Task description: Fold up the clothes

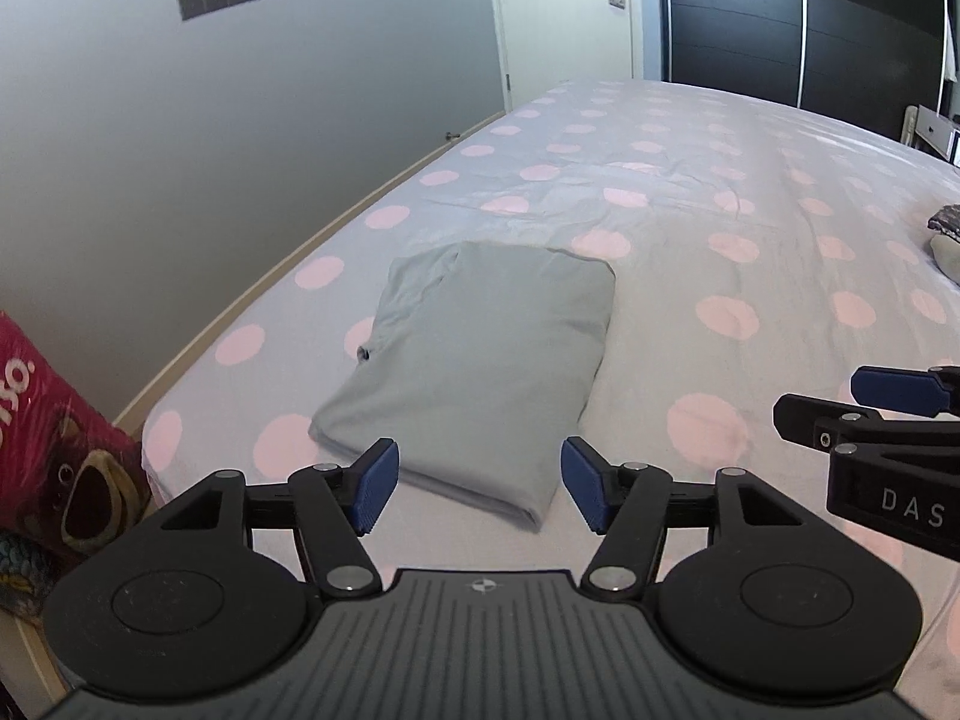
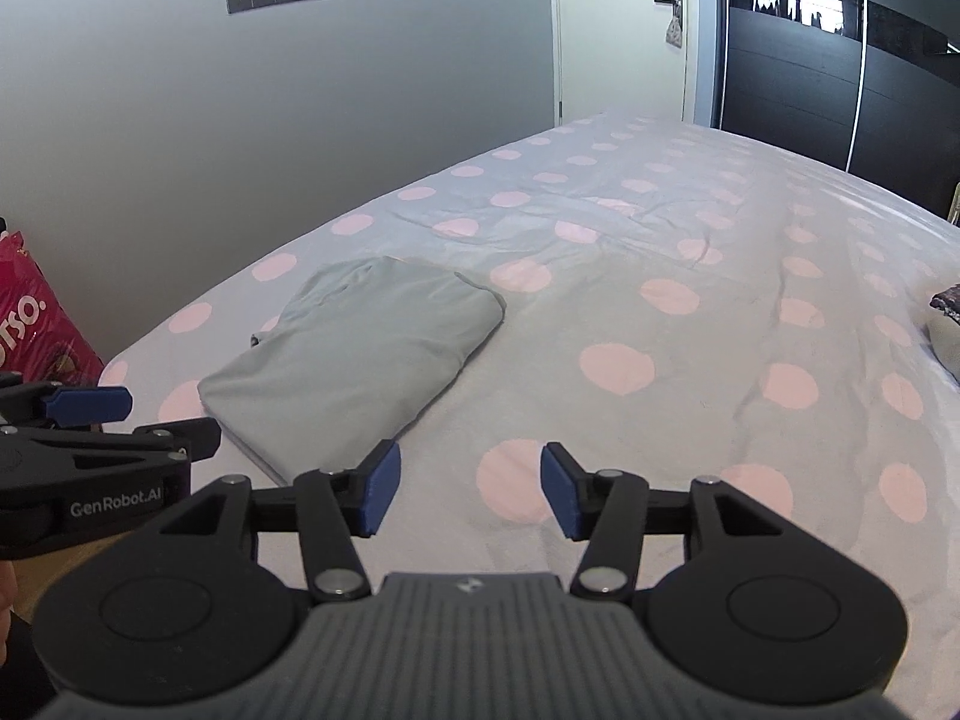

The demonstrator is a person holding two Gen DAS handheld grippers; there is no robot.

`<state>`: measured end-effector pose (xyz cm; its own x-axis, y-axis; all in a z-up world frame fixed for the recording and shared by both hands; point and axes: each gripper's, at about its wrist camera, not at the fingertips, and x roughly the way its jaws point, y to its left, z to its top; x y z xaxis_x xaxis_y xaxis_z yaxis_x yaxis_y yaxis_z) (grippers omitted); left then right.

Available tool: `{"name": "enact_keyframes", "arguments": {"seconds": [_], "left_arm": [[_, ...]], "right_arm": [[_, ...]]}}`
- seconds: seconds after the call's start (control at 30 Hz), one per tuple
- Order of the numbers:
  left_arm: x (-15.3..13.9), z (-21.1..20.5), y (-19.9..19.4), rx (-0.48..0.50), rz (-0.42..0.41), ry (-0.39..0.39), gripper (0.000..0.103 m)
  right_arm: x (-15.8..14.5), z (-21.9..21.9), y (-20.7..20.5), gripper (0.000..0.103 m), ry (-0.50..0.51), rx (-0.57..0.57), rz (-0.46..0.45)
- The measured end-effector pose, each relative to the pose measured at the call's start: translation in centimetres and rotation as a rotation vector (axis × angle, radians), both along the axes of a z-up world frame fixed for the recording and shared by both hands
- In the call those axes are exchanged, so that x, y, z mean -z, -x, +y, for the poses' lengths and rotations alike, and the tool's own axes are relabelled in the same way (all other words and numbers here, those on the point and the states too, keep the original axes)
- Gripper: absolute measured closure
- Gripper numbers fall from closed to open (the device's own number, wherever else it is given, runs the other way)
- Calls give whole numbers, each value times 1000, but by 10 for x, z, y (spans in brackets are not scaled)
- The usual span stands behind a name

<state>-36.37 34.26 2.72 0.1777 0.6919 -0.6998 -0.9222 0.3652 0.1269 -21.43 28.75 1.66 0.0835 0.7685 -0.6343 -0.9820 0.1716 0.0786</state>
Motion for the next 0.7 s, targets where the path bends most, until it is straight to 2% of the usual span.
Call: {"name": "enact_keyframes", "arguments": {"seconds": [0.1,0.3,0.4,0.53,0.7], "left_arm": [[11,-3,0,-11,-3,21,45],[27,-6,-2,-20,51,33,45],[31,-6,-3,-11,47,56,45],[32,-7,-6,-5,53,55,45],[32,-7,-8,2,61,42,45]], "right_arm": [[8,0,-3,47,22,11,22],[18,1,-5,46,29,21,42],[21,1,-5,46,31,12,43],[24,1,-3,42,35,0,35],[26,0,-1,41,35,-10,31]]}}
